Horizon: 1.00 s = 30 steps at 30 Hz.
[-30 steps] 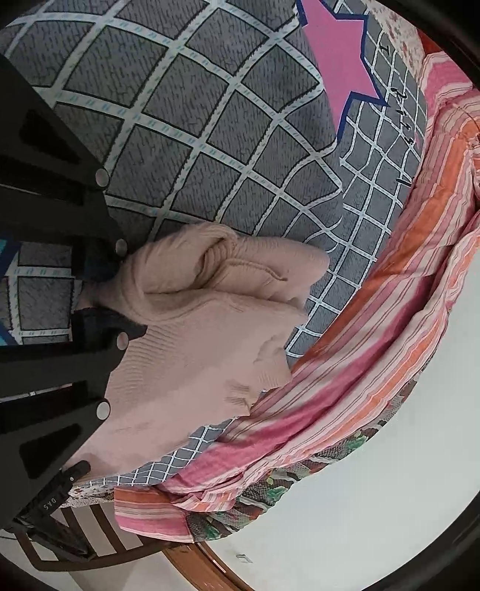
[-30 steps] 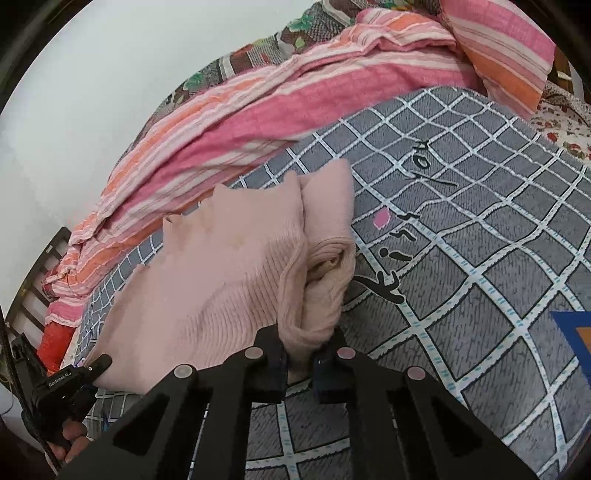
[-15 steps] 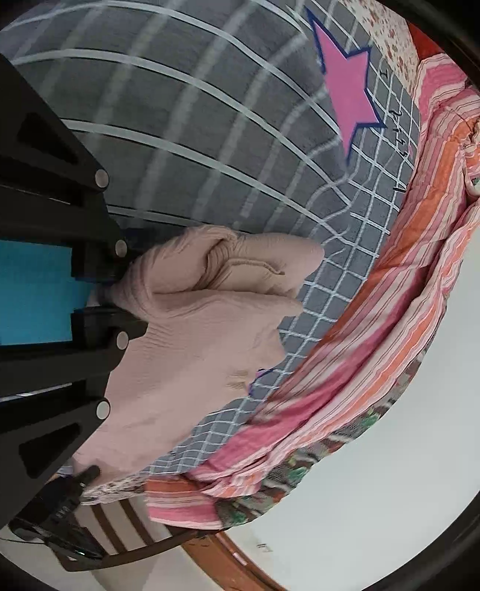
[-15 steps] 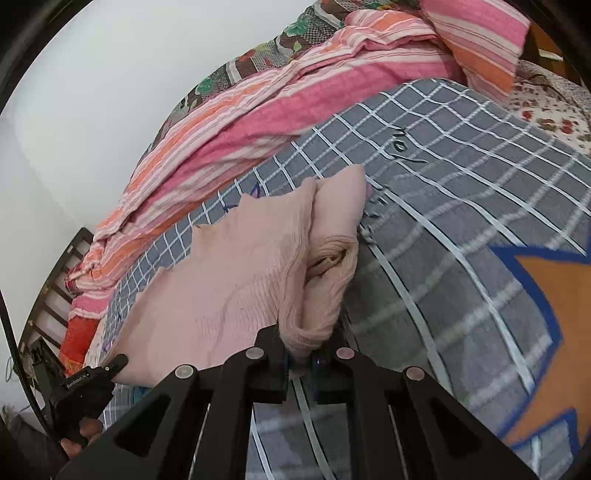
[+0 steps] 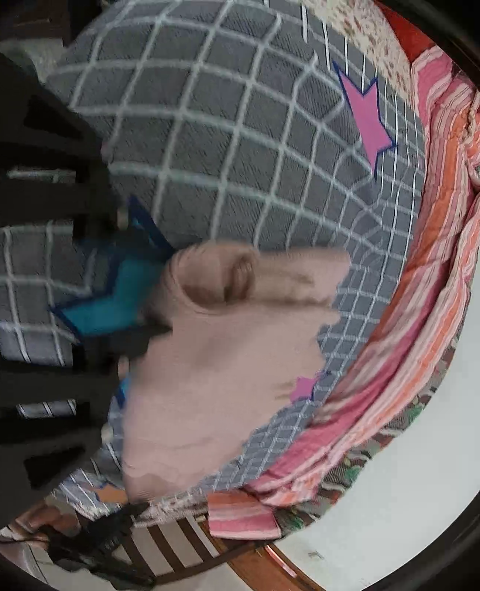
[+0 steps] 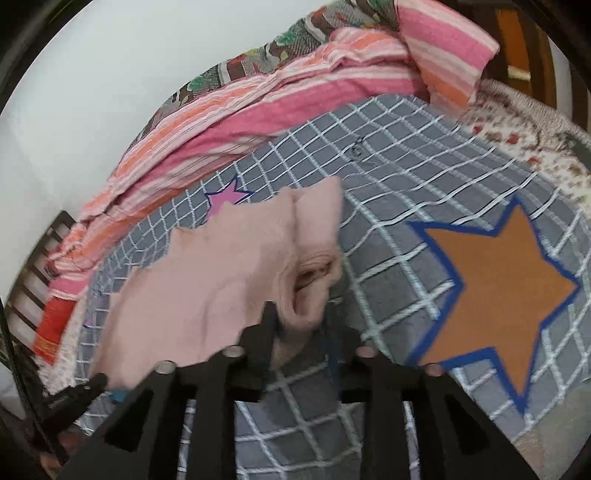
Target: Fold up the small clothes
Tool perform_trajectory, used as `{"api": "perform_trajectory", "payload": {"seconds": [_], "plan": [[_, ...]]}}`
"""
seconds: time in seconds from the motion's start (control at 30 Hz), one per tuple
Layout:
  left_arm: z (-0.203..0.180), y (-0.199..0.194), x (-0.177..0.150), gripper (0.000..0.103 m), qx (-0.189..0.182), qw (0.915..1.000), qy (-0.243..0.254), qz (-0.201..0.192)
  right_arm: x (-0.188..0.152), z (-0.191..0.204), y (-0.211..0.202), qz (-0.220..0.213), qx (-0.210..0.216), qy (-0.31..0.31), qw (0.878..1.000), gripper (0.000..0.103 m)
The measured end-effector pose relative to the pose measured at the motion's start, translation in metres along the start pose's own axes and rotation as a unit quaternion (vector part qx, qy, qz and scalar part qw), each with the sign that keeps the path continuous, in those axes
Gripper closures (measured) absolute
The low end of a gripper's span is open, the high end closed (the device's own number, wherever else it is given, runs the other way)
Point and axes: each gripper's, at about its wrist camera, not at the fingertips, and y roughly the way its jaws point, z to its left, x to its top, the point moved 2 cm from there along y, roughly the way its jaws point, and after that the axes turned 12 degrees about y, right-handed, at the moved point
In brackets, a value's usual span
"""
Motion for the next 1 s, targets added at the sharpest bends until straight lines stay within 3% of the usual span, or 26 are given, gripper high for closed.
{"api": "perform_trajectory", "payload": {"seconds": [0.03, 0.23, 0.4, 0.47, 0.6, 1.0], "plan": [[0.003, -0.002, -0.003, 0.036, 0.009, 1.0000, 0.001, 0.000, 0.002, 0.001, -0.007, -0.013, -0.003, -0.005, 1.000, 0.063], [0.019, -0.010, -0.009, 0.033, 0.049, 0.9987, -0.004, 0.014, 0.016, 0.021, -0.019, -0.030, 0.004, -0.021, 0.999, 0.035], [0.007, -0.025, 0.008, 0.028, 0.072, 0.9970, 0.026, -0.013, 0.021, 0.050, -0.012, -0.059, -0.014, -0.070, 0.996, 0.034], [0.000, -0.029, 0.019, 0.028, 0.065, 0.9962, 0.044, -0.038, 0.024, 0.061, -0.005, -0.070, -0.019, -0.086, 0.994, 0.028], [-0.018, -0.023, 0.050, 0.028, 0.051, 0.9931, 0.085, -0.063, 0.033, 0.076, 0.012, -0.070, -0.010, -0.103, 0.992, 0.028], [-0.030, 0.051, 0.142, 0.028, 0.035, 0.9956, 0.056, -0.066, 0.084, 0.112, 0.088, -0.007, 0.025, -0.080, 0.996, 0.028]]}}
